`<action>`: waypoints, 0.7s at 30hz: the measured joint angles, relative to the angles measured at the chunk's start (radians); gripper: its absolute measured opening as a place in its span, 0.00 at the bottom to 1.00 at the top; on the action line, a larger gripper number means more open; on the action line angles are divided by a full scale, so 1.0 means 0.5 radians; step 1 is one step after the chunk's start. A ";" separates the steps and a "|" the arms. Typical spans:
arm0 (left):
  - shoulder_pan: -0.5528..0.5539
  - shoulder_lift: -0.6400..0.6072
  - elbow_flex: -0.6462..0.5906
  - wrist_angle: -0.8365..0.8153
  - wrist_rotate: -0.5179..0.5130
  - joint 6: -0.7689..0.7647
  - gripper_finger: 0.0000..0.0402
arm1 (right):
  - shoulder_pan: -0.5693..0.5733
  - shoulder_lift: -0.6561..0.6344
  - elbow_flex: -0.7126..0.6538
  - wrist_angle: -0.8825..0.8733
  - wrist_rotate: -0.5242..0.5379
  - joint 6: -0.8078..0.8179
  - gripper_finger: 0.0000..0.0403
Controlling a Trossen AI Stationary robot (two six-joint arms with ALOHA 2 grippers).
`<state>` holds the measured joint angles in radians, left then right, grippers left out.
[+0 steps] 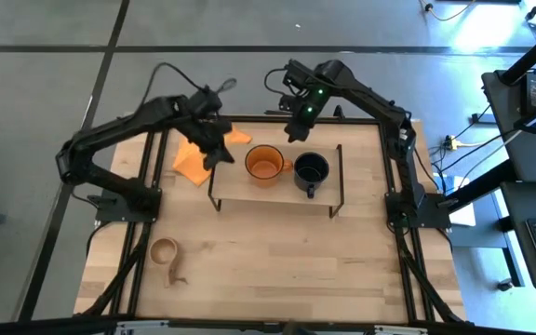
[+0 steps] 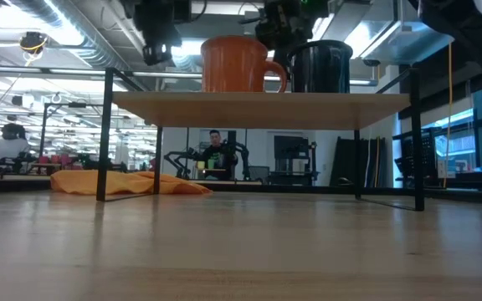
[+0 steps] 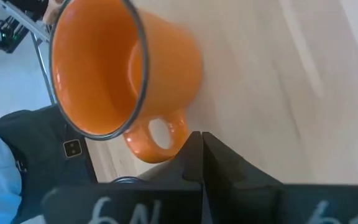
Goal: Stack small to large cups/mugs on shelf
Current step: Put the orange mug on the shelf
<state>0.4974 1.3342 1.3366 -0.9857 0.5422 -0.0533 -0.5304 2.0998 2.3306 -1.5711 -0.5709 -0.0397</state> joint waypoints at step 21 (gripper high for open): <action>-0.348 0.001 -0.199 0.449 -0.379 -0.250 0.00 | 0.293 -0.001 0.001 0.000 0.012 0.201 0.01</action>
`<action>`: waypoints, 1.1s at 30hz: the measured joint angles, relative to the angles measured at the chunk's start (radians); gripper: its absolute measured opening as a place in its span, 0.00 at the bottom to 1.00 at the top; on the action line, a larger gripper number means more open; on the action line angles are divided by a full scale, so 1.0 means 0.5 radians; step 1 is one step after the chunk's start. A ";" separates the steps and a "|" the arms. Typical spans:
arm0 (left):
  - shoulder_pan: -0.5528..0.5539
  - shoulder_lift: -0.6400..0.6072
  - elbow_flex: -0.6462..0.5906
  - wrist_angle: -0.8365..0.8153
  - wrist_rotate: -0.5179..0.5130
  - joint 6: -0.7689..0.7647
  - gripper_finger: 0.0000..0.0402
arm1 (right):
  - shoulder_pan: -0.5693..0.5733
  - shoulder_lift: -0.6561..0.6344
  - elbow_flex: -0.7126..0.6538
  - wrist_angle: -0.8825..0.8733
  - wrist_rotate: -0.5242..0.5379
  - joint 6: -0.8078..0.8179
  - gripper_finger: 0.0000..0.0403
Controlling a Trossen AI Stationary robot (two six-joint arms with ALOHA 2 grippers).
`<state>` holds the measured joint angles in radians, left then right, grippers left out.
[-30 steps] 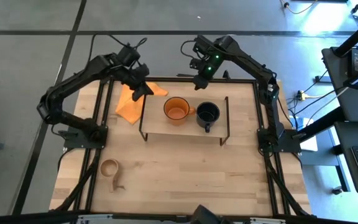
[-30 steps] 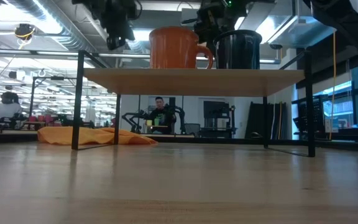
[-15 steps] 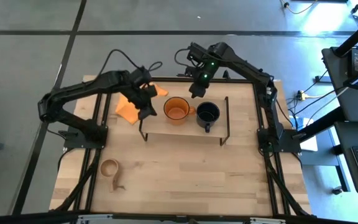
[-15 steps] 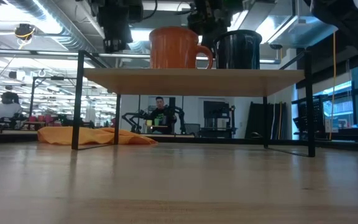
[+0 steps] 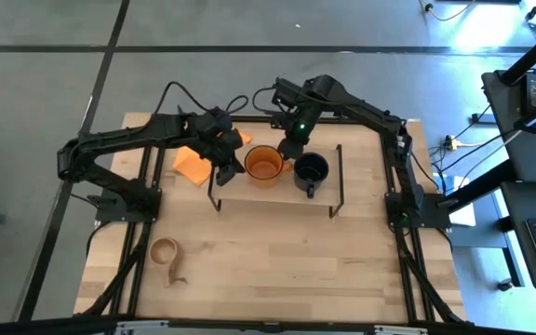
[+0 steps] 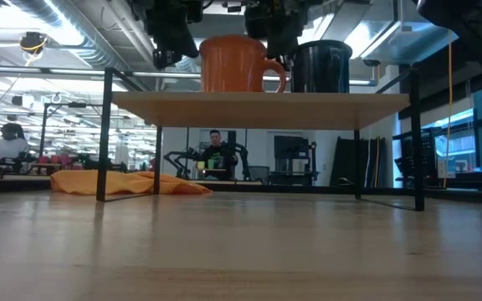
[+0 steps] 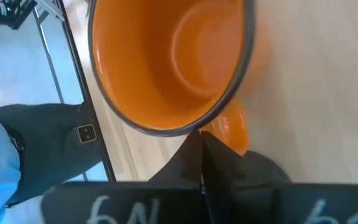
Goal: Stack small to large cups/mugs on shelf
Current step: Put the orange mug on the shelf
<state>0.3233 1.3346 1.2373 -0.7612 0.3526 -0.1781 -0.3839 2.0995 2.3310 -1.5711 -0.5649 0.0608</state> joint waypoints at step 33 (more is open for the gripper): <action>-0.014 -0.150 -0.001 -0.295 -0.431 0.016 0.00 | 0.189 0.079 0.002 0.297 -0.067 0.133 0.01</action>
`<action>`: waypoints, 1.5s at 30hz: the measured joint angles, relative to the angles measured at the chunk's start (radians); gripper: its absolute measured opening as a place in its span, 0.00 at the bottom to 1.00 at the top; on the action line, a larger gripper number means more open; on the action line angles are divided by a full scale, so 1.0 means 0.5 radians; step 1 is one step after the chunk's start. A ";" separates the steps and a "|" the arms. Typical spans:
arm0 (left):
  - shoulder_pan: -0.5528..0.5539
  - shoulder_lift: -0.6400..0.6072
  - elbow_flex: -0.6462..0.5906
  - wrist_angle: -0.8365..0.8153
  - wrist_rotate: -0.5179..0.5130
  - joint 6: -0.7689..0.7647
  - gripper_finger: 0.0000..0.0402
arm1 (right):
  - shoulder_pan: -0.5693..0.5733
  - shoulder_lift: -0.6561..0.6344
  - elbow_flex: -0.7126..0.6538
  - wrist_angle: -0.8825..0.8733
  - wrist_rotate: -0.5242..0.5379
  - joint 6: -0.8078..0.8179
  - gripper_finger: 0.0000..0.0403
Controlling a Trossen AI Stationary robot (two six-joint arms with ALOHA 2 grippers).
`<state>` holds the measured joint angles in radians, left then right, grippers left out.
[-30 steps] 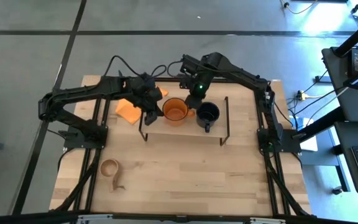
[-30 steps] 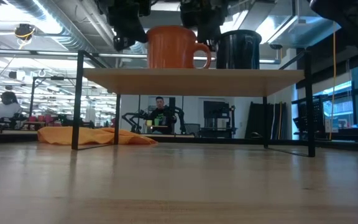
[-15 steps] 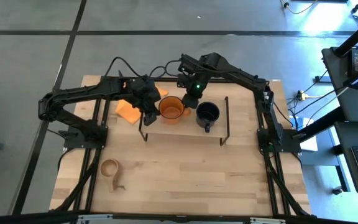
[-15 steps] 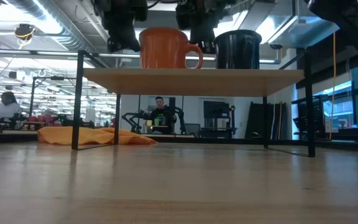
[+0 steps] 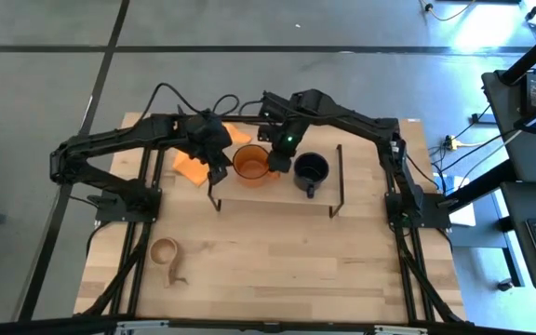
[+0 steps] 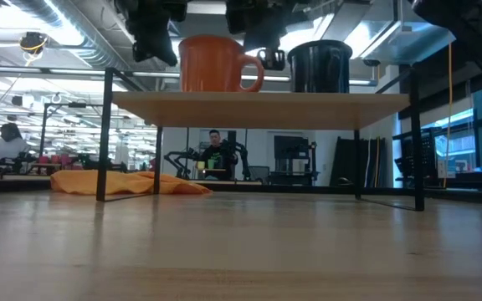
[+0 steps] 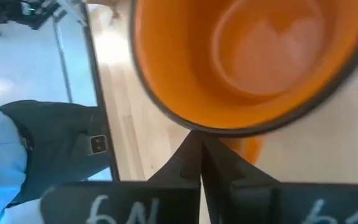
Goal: Stack small to large cups/mugs on shelf
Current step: Put the orange mug on the shelf
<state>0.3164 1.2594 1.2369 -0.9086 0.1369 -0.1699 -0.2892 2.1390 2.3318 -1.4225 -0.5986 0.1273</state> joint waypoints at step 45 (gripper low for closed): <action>0.023 -0.066 -0.146 0.238 0.006 0.016 0.00 | -0.130 -0.023 -0.166 0.013 0.155 -0.006 0.00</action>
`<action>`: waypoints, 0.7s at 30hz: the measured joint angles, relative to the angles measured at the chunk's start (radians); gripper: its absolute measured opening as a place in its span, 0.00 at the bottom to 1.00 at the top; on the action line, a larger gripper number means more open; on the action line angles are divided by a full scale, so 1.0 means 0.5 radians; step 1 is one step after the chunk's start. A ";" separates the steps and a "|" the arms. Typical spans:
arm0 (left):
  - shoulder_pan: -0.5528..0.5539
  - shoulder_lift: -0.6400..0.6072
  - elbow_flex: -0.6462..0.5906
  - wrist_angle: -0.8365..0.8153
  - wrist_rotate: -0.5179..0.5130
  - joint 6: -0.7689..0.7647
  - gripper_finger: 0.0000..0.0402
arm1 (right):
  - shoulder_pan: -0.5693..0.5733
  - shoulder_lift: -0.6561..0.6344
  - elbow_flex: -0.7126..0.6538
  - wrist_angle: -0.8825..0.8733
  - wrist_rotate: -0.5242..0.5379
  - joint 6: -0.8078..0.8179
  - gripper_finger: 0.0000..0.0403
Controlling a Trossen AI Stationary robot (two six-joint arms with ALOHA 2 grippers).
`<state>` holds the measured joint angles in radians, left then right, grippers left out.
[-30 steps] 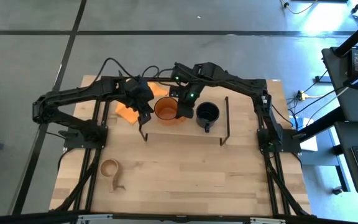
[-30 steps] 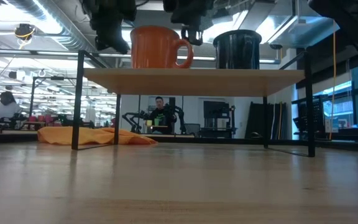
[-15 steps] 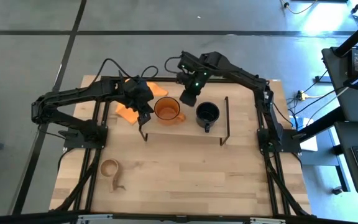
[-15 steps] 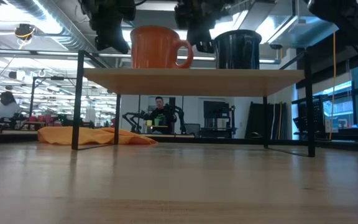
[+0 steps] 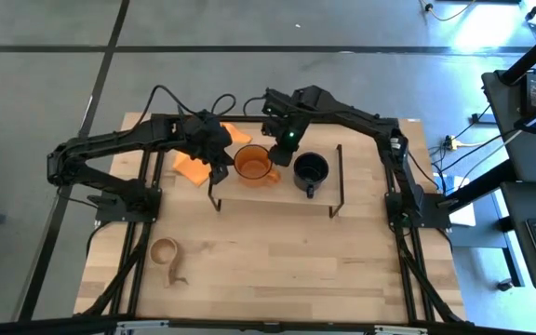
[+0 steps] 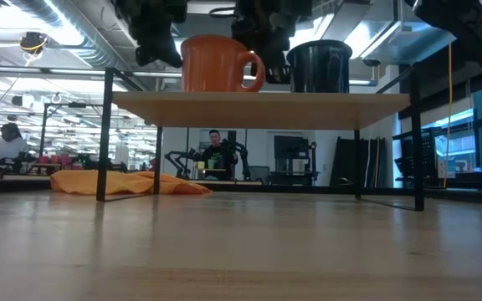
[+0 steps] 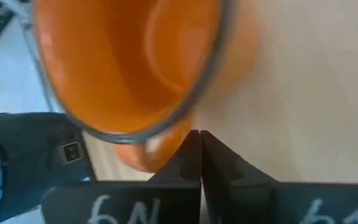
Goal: Stack small to large cups/mugs on shelf
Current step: Put the orange mug on the shelf
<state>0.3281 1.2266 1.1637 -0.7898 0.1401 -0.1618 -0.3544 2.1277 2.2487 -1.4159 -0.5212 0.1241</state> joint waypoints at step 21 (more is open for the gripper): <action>0.181 0.001 0.000 0.028 -0.021 0.082 0.00 | 0.170 0.000 -0.009 0.343 -0.201 0.172 0.00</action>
<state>0.4185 1.2270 1.1637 -0.7757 0.1298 -0.1207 -0.2691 2.1277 2.2444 -1.2444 -0.6219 0.2102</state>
